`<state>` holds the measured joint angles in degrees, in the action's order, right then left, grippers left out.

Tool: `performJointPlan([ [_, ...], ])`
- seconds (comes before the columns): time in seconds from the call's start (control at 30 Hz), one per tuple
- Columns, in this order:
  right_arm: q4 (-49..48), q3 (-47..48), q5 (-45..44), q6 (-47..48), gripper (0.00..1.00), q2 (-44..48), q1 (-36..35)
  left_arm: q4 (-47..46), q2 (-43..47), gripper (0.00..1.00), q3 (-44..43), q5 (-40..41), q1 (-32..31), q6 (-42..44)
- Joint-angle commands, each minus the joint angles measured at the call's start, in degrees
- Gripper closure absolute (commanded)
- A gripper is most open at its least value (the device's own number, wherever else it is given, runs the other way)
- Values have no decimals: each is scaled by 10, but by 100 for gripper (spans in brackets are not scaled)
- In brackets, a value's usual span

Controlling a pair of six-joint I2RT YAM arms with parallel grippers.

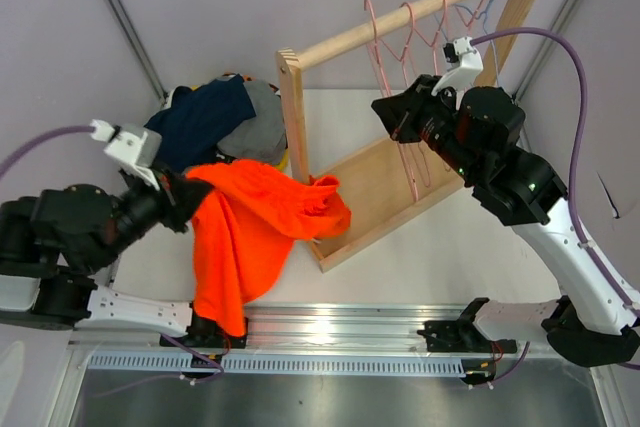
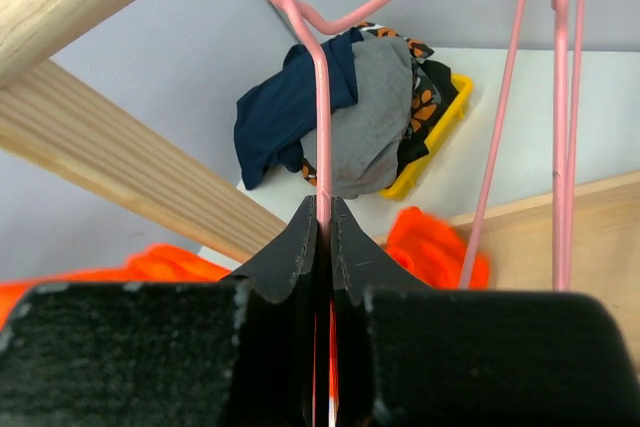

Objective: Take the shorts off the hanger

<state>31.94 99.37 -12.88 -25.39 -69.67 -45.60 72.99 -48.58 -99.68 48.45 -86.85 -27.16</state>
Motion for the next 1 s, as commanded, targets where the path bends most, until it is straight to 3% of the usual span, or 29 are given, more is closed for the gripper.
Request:
performJointPlan([
  [0.0, -28, -6, 22, -12, 100, 23, 8, 108, -66, 100, -83, 150, 6, 17],
  [0.07, -28, -22, 33, -19, 100, 26, 10, 80, -73, 100, -104, 196, 23, 42],
  [0.17, -27, -46, 43, -28, 100, 31, 11, -33, -58, 100, -102, 221, 52, 125],
  [0.2, -28, -52, 45, -30, 100, 36, 13, -149, -30, 100, -91, 223, 57, 208],
  [0.23, -28, -59, 51, -33, 100, 37, 13, -220, -13, 100, -13, 223, 65, 264],
  [0.3, -28, -77, 57, -40, 100, 44, 16, -332, 13, 100, 49, 217, 77, 379],
  [0.37, -29, -90, 63, -44, 100, 50, 17, -336, 2, 100, 56, 201, 118, 370],
  [0.4, -29, -105, 66, -48, 100, 55, 18, -310, -22, 100, 46, 148, 142, 354],
  [0.47, -30, -117, 73, -51, 100, 59, 21, -260, -41, 100, 53, 89, 248, 323],
  [0.5, -29, -126, 74, -52, 100, 63, 22, -262, -46, 100, 64, 29, 281, 322],
  [0.53, -29, -130, 76, -52, 100, 66, 24, -287, -42, 100, 72, 0, 344, 322],
  [0.6, -25, -135, 79, -52, 100, 69, 26, -310, -38, 100, 95, -52, 406, 319],
  [0.63, -21, -138, 80, -50, 100, 72, 31, -316, -40, 100, 93, -97, 471, 317],
  [0.77, 0, -143, 102, -47, 100, 73, 46, -324, -100, 100, 13, -176, 617, 311],
  [0.8, 1, -146, 107, -45, 97, 73, 48, -323, -116, 100, -48, -186, 638, 310],
  [0.87, 3, -154, 117, -41, 66, 72, 59, -325, -169, 100, -95, -223, 700, 308],
  [0.9, 2, -158, 121, -40, 45, 71, 62, -326, -188, 100, -163, -234, 715, 307],
  [0.93, 3, -160, 123, -39, 16, 70, 66, -324, -210, 100, -188, -243, 739, 306],
  [0.97, 6, -165, 123, -37, 9, 67, 75, -322, -231, 100, -211, -256, 748, 302],
])
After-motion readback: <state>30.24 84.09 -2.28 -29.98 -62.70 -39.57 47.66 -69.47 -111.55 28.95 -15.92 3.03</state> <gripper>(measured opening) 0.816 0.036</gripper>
